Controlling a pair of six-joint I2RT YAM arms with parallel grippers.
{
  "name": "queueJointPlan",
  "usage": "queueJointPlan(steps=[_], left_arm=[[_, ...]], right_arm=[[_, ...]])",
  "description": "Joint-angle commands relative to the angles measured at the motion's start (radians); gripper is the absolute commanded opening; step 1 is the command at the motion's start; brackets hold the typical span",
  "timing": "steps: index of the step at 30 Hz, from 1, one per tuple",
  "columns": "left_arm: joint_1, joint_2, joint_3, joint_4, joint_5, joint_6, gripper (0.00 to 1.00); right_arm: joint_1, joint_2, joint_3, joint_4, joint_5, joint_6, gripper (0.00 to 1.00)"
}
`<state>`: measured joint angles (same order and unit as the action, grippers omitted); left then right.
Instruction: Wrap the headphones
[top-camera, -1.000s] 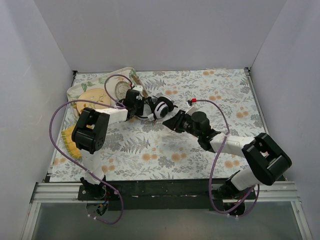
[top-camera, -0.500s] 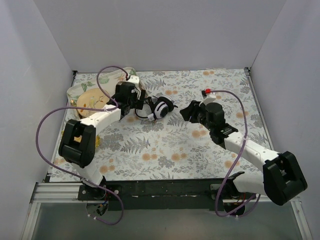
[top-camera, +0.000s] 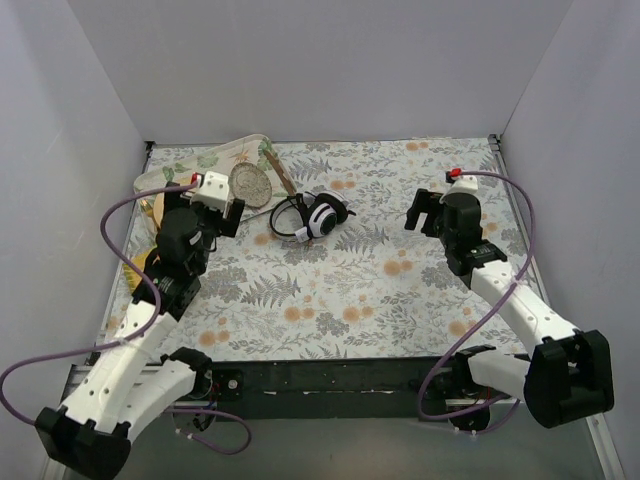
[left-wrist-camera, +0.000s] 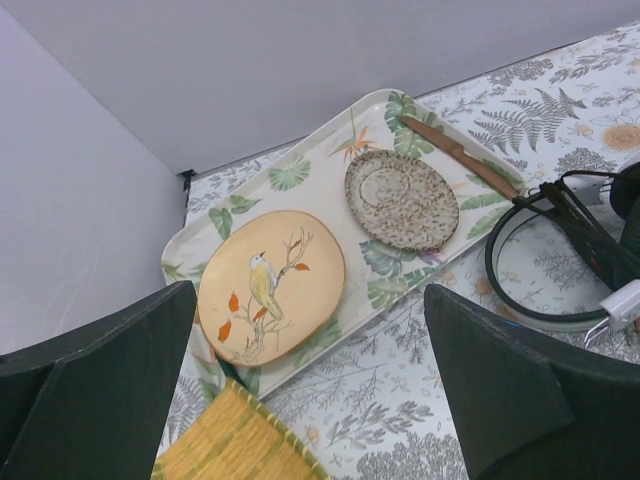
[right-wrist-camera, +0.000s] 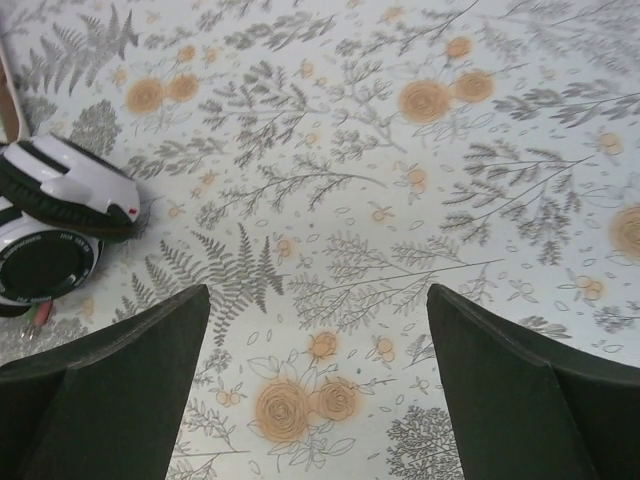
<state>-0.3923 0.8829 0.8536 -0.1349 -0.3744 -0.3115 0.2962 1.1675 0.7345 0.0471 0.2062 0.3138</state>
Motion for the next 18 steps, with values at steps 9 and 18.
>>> queueJointPlan(steps=[9, 18], left_arm=[[0.09, -0.338, -0.319, -0.198, 0.064, -0.115, 0.98], [0.224, -0.464, -0.475, -0.209, 0.224, -0.146, 0.98]], right_arm=[[-0.003, -0.23, -0.153, 0.048, 0.188, 0.011, 0.98], [-0.003, -0.342, -0.264, 0.172, 0.144, -0.018, 0.99]])
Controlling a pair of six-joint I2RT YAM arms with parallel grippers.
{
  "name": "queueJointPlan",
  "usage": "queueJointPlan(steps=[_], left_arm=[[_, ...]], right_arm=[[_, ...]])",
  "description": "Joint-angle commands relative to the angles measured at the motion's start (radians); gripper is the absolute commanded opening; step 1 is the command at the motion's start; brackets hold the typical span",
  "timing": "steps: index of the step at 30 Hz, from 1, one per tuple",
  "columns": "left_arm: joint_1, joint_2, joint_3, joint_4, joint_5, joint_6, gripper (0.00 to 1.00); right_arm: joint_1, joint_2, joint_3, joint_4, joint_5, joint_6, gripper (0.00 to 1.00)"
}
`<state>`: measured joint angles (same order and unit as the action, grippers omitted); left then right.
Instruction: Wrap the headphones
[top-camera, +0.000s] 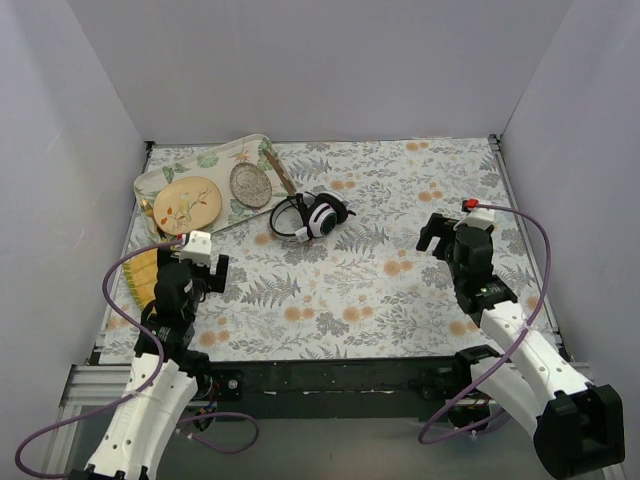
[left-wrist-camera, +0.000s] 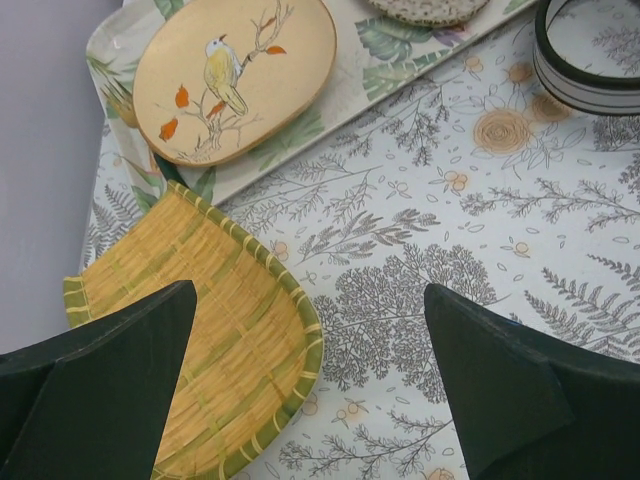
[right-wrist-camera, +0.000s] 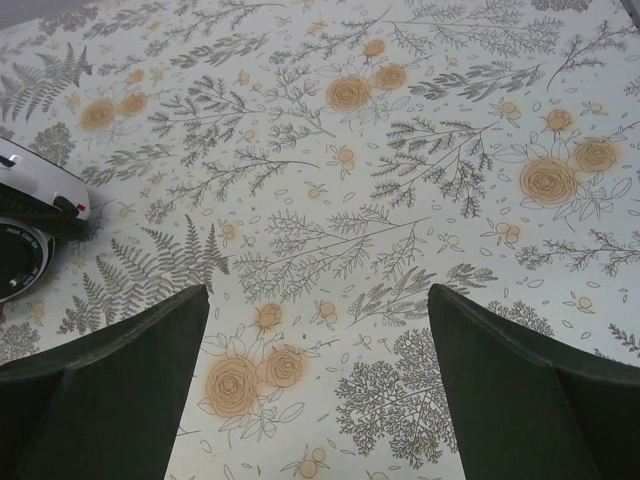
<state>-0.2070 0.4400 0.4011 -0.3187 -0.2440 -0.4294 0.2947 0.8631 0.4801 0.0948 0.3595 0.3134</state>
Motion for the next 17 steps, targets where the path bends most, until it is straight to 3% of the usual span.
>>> queueJointPlan(steps=[1, 17], left_arm=[[0.043, -0.024, -0.022, -0.028, 0.11, -0.031, 0.98], [0.077, -0.018, -0.024, -0.043, 0.169, -0.035, 0.98]], right_arm=[[-0.002, -0.042, -0.012, 0.137, -0.02, -0.025, 0.99], [-0.003, -0.032, -0.026, 0.169, -0.027, -0.01, 0.98]])
